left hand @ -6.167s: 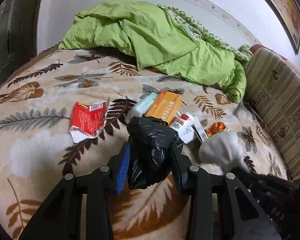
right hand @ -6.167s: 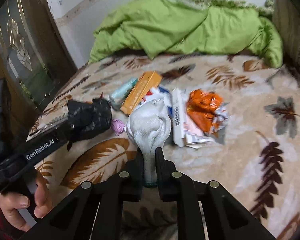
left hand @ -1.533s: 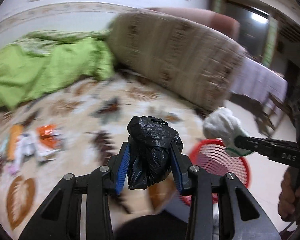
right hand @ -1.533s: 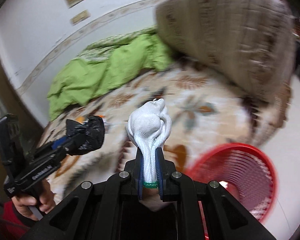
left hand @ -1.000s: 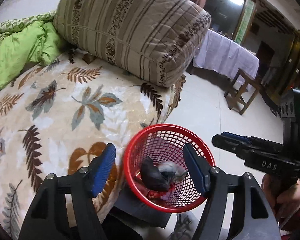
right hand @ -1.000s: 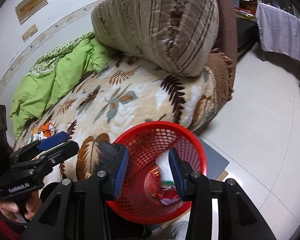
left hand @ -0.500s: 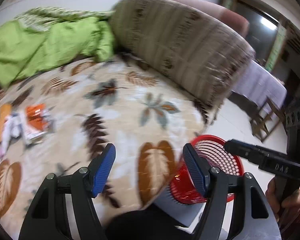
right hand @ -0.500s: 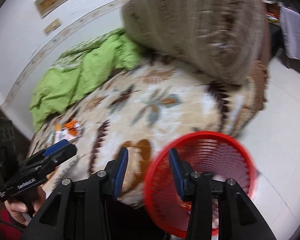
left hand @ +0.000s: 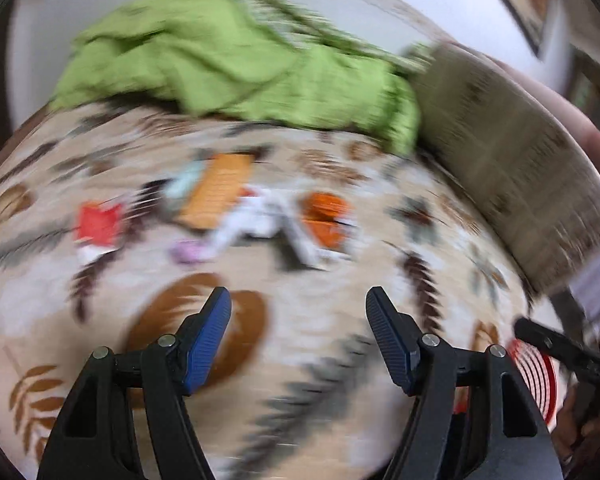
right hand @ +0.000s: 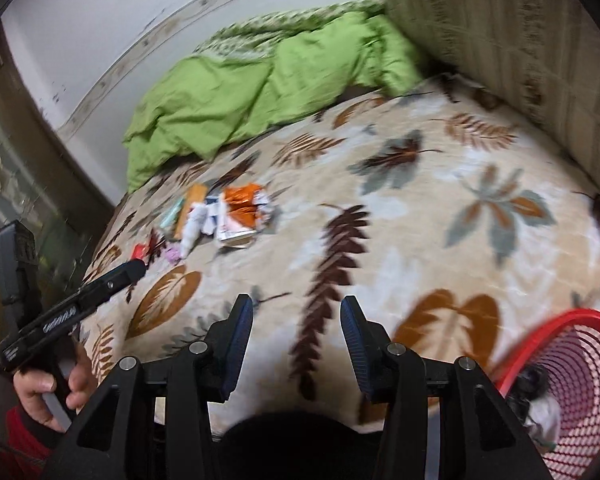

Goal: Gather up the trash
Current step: 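Grasp the red snack box with the left tool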

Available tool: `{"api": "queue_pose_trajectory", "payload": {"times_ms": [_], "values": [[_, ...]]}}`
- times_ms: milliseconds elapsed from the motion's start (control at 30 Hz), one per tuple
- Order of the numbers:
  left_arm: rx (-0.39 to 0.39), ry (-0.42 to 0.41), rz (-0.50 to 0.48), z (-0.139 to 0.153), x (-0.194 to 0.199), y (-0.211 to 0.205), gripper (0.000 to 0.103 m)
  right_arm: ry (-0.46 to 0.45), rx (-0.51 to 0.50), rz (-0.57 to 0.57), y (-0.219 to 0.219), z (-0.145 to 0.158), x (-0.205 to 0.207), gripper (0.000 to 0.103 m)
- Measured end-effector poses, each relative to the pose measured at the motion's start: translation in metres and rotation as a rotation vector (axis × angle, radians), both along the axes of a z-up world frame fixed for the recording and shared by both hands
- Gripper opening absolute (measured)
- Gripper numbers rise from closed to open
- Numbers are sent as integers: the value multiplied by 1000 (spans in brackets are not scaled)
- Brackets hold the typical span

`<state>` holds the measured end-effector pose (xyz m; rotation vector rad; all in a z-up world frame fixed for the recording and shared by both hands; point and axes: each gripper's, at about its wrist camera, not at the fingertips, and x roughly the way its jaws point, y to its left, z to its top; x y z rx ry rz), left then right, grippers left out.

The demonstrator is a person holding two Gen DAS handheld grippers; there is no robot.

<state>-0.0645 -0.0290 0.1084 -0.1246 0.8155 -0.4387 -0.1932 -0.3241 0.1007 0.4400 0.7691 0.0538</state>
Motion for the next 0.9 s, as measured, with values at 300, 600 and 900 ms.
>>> {"api": "queue_pose_trajectory", "payload": {"times_ms": [300,600,900], "values": [[-40,101,307,-22,62,115,69,11,-30,96,33,-2,45,54],[-185,258,422,-66,141,157,69,2,-45,140,53,-3,71,56],[-130,259,421,-85,158,137,19,10,-30,137,45,-12,104,61]]}}
